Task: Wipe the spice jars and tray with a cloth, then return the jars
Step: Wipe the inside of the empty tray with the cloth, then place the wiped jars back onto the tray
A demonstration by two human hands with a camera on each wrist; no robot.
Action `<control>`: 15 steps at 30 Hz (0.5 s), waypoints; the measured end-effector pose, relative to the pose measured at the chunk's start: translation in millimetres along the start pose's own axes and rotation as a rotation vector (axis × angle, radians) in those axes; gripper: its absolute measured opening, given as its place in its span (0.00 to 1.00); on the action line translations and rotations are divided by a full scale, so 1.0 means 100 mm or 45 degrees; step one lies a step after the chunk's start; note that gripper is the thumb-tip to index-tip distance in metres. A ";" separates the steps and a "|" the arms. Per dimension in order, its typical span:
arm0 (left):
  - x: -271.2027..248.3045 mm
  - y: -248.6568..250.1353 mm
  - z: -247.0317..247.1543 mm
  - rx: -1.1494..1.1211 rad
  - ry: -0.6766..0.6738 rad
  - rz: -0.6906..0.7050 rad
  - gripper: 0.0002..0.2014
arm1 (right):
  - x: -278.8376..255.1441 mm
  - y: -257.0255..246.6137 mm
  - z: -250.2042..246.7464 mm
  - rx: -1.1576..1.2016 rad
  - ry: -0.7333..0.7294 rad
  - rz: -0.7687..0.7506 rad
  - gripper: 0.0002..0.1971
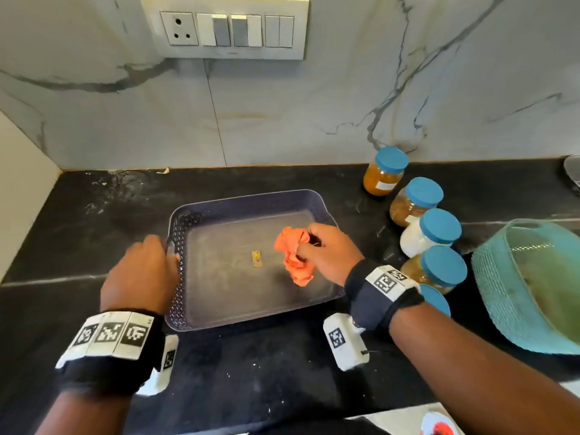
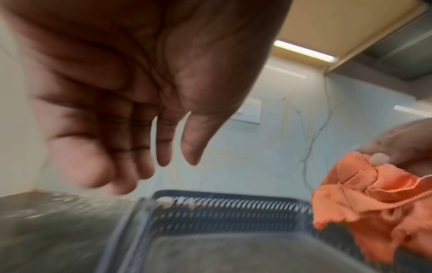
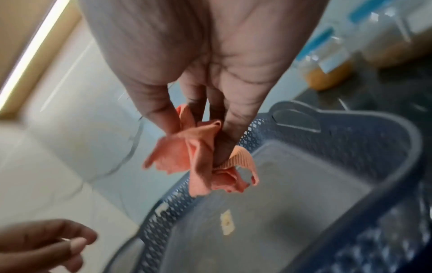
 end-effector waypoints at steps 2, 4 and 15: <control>0.00 0.24 -0.04 -0.090 0.017 0.148 0.09 | -0.02 0.03 -0.02 0.432 0.167 0.118 0.05; -0.01 0.45 0.00 -0.161 -0.034 0.279 0.09 | -0.08 0.02 -0.03 0.784 0.253 0.244 0.07; -0.31 1.23 0.10 -0.321 -0.314 0.639 0.12 | -0.39 0.01 -0.41 1.334 0.445 0.369 0.25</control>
Point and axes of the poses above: each hand's wrist, its own x-axis towards the middle knuckle, its own z-axis out of the palm, y = z × x, the point moved 3 cm from there along x, towards the middle knuckle, and after that the axes turned 15 degrees about -z, right-handed, at the moved point
